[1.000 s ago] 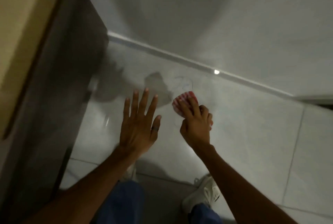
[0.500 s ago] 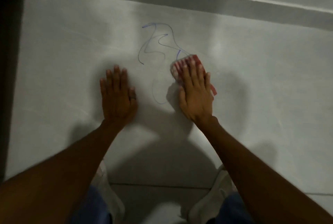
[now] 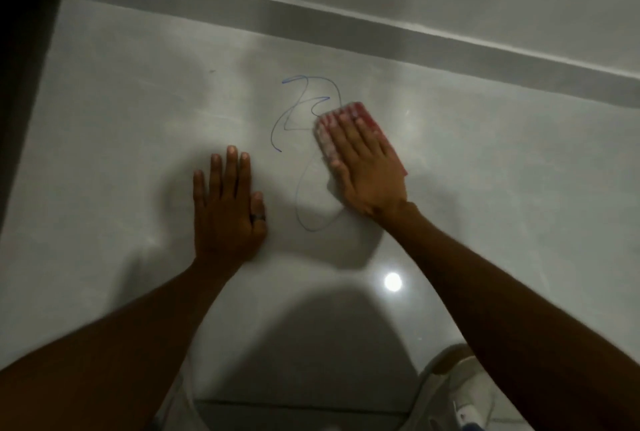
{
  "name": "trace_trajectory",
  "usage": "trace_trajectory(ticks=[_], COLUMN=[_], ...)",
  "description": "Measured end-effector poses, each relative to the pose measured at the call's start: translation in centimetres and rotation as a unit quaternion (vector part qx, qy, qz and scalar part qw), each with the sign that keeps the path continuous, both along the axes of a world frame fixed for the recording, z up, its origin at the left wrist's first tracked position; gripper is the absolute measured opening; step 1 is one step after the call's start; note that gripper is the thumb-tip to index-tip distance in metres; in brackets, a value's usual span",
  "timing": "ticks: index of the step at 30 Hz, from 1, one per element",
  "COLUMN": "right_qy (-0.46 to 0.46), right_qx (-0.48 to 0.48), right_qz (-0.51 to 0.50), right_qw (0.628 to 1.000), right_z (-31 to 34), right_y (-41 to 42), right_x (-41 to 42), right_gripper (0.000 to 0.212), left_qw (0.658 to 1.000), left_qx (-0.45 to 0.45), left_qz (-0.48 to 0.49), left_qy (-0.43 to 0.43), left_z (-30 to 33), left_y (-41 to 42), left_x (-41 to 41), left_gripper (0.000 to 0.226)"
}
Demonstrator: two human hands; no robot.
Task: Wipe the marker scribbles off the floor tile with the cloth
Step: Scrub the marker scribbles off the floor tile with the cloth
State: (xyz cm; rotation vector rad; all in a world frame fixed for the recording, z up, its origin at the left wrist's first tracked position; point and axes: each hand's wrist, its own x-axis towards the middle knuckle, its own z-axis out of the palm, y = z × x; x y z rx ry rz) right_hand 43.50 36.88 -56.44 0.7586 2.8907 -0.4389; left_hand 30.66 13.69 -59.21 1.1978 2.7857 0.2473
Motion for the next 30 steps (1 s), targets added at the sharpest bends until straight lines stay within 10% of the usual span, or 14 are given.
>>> trace_trajectory(ticks=[3,6,15,19,22,25,30], right_qy=[-0.004,-0.002,0.002,0.004,0.001,-0.003,0.004], right_qx=[-0.002,0.012,-0.008,-0.018,-0.025,-0.019,-0.017], right_qz=[-0.15,-0.008,-0.09,0.049,-0.085,0.093,-0.016], right_qw=[0.989,1.0,0.996,0.999,0.996,0.995,1.0], right_z=[0.5,0.1,0.7,0.5,0.9,0.1,-0.1], right_y=[1.3,0.8,-0.6,-1.6,-2.3,-4.0,-4.4], right_x=[-2.7,-5.6,-12.2,-13.7,-13.8,-11.6,-10.3], right_gripper=[0.069,0.071,0.068,0.069,0.068,0.068,0.068], left_qw=[1.0,1.0,0.999,0.999,0.999,1.0,0.999], left_qx=[-0.004,-0.001,0.001,-0.004,0.001,0.0,-0.008], left_qz=[0.002,0.006,0.01,0.011,0.011,0.011,0.01], left_qy=[-0.011,-0.023,-0.041,-0.039,-0.032,-0.024,-0.034], left_z=[0.3,0.3,0.3,0.3,0.2,0.1,0.4], left_y=[0.1,0.2,0.0,0.2,0.1,0.2,0.2], left_x=[0.0,0.0,0.0,0.0,0.0,0.0,0.0], left_gripper=[0.07,0.069,0.07,0.071,0.071,0.07,0.07])
